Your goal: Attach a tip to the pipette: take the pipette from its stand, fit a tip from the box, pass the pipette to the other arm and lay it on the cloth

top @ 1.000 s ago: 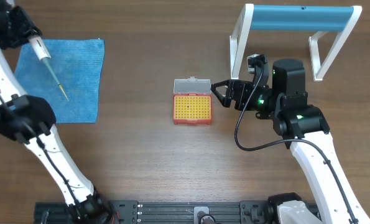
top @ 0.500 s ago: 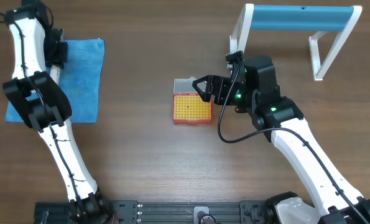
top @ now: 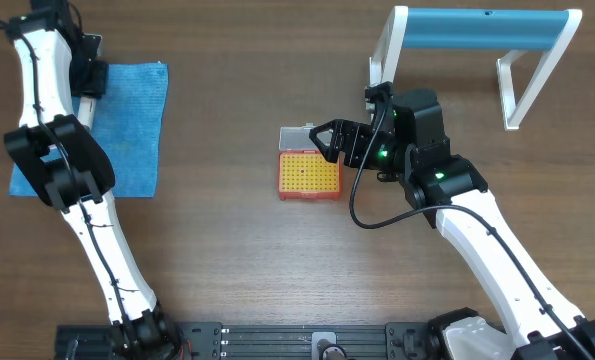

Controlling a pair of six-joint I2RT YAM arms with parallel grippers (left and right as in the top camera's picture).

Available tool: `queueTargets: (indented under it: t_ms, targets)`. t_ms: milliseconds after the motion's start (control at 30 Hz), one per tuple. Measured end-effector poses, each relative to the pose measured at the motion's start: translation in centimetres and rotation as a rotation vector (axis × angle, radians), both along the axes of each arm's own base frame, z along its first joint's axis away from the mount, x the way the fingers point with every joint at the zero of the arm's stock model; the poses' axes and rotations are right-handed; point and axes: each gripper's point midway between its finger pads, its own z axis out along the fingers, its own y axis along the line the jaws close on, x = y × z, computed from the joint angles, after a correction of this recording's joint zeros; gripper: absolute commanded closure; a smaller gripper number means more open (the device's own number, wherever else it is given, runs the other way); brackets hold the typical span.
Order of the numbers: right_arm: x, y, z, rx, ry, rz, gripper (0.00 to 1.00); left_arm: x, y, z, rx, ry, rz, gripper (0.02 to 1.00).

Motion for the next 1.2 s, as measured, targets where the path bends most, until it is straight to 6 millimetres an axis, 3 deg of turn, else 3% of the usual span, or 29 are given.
queueTargets:
  t_ms: [467, 500, 533, 633, 767, 833, 867, 900, 1033, 1067, 1100, 1133, 1167, 1200]
  targets:
    - [0.0, 0.0, 0.0, 0.001, 0.002, -0.001, 0.082, 0.0, 0.1, -0.9, -0.013, 0.003, 0.008, 0.985]
    - [0.0, 0.0, 0.0, 0.001, 0.002, -0.001, 0.080, 0.0, 0.3, -0.9, -0.014, 0.003, 0.011, 0.755]
    - [0.0, 0.0, 0.0, 0.001, 0.002, -0.001, 0.080, -0.1, 0.3, -0.9, -0.014, 0.003, 0.012, 0.312]
    - [0.0, 0.0, 0.0, 0.001, 0.002, -0.001, 0.082, 0.0, 0.2, -1.0, -0.017, 0.003, 0.012, 0.176]
    - [0.0, 0.0, 0.0, 0.001, 0.001, -0.001, 0.080, -0.9, -0.1, -1.0, -0.031, 0.038, 0.019, 0.152]
    - [0.3, 0.1, 0.3, 0.007, -0.016, -0.001, 0.080, -1.1, -0.2, 0.1, -0.033, 0.041, 0.023, 0.152]
    - [0.5, 0.2, 0.7, 0.013, -0.035, -0.002, 0.082, -0.8, 0.0, 1.2, -0.025, 0.017, 0.027, 0.150]
    - [0.9, 0.3, 1.2, 0.022, -0.064, -0.002, 0.080, -0.3, -0.1, 3.6, -0.021, -0.027, 0.033, 0.150]
    - [1.6, -1.4, 3.6, 0.019, -0.166, -0.032, 0.080, 0.0, -2.0, 16.7, -0.047, -0.289, 0.026, 0.145]
    - [1.4, -2.5, 5.7, 0.004, -0.249, -0.042, 0.080, -1.6, -3.1, 22.1, -0.049, -0.375, 0.014, 0.148]
    - [1.0, -3.4, 6.9, -0.013, -0.297, -0.053, 0.080, -3.1, -4.0, 25.3, -0.045, -0.419, 0.009, 0.145]
    - [0.1, -4.6, 8.0, -0.052, -0.341, -0.069, 0.082, -4.8, -4.7, 27.0, -0.051, -0.425, 0.007, 0.145]
    - [-0.9, -6.0, 9.2, -0.104, -0.396, -0.091, 0.077, -8.0, -6.1, 29.0, -0.075, -0.406, 0.006, 0.145]
    - [-1.8, -7.4, 10.3, -0.153, -0.443, -0.123, 0.080, -9.1, -6.9, 30.6, -0.091, -0.436, 0.003, 0.143]
